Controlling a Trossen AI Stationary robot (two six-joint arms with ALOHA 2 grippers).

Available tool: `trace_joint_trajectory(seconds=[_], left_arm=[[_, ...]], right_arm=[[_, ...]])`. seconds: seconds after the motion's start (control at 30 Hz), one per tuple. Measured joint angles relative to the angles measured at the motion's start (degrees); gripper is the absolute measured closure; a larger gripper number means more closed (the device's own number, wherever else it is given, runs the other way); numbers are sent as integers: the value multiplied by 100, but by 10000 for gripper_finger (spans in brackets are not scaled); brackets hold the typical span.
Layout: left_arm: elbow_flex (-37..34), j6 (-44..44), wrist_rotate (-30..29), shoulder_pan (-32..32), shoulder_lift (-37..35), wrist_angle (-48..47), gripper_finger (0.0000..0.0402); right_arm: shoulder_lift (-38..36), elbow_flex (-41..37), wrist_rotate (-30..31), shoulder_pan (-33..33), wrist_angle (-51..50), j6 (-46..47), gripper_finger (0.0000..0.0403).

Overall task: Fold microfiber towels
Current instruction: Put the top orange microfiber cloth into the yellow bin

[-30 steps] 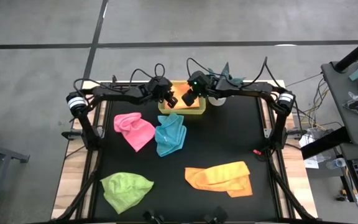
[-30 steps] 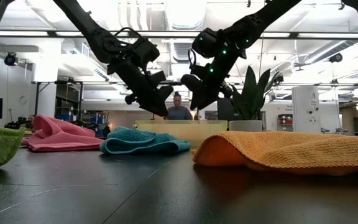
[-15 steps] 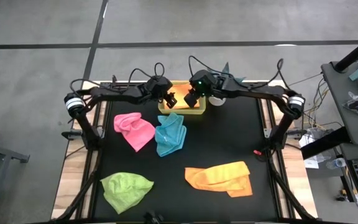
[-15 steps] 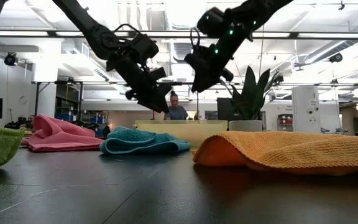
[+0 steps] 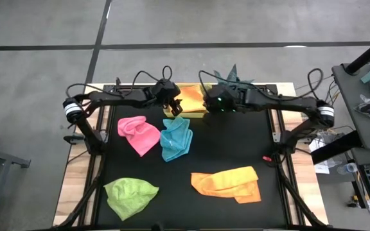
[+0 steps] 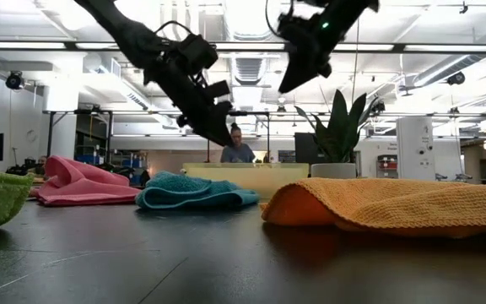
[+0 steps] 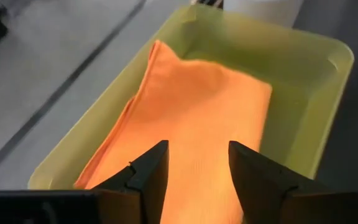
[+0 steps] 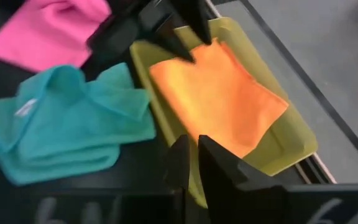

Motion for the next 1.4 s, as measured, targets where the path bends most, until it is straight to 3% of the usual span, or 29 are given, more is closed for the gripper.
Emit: trace_joint_trajectory(seconds=[0.17,0.4,0.67,0.9,1.4], left_arm=[[792,434,32,17,-20,-1503,301],[1746,1309,619,112,410,-1872,393],[2941,1440,953,281,1680,-2381,400],[4136,1431,945,308,2849,-3245,401],[4310,976,918,315,3365,-3391,402]], right_arm=[[-711,-541,4,307,48,-81,393],[-1602,-1610,3,537,744,-286,394],[-2323,-2692,-20,589,1618,-448,394],[-2524,-2981,-20,589,1718,-524,394],[-2480,-3042,-13,589,1718,-717,394]])
